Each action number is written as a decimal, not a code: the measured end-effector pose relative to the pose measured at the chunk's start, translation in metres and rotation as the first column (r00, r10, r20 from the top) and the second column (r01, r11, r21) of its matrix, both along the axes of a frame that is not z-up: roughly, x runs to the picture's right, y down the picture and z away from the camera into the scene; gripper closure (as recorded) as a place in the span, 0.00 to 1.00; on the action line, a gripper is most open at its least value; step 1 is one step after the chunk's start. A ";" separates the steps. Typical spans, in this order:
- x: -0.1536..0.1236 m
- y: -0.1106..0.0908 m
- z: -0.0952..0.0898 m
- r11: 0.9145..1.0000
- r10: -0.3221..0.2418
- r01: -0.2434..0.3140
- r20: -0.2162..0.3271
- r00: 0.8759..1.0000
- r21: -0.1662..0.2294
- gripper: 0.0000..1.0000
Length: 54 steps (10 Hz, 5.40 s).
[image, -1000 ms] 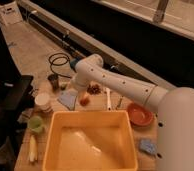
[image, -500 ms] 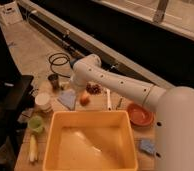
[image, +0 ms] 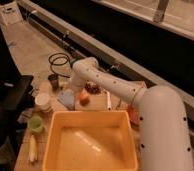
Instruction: Place towel in metal cup
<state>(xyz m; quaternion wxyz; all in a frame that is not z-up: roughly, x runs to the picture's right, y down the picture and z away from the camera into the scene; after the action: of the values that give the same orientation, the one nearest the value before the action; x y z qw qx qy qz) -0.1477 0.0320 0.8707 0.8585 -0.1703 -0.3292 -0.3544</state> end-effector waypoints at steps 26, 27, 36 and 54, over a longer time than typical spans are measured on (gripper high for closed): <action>-0.019 0.057 0.071 0.971 -0.117 0.109 -0.026 0.993 -0.213 1.00; -0.019 0.056 0.070 0.972 -0.121 0.113 -0.025 0.992 -0.207 1.00; -0.007 -0.076 -0.056 0.995 -0.010 0.001 0.095 0.995 0.097 1.00; -0.083 -0.219 -0.062 0.938 0.044 -0.151 0.324 0.945 0.311 1.00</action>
<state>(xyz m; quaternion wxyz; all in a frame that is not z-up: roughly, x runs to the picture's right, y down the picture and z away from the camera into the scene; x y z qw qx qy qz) -0.2308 -0.1873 0.8090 0.8285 0.0514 -0.4047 -0.3836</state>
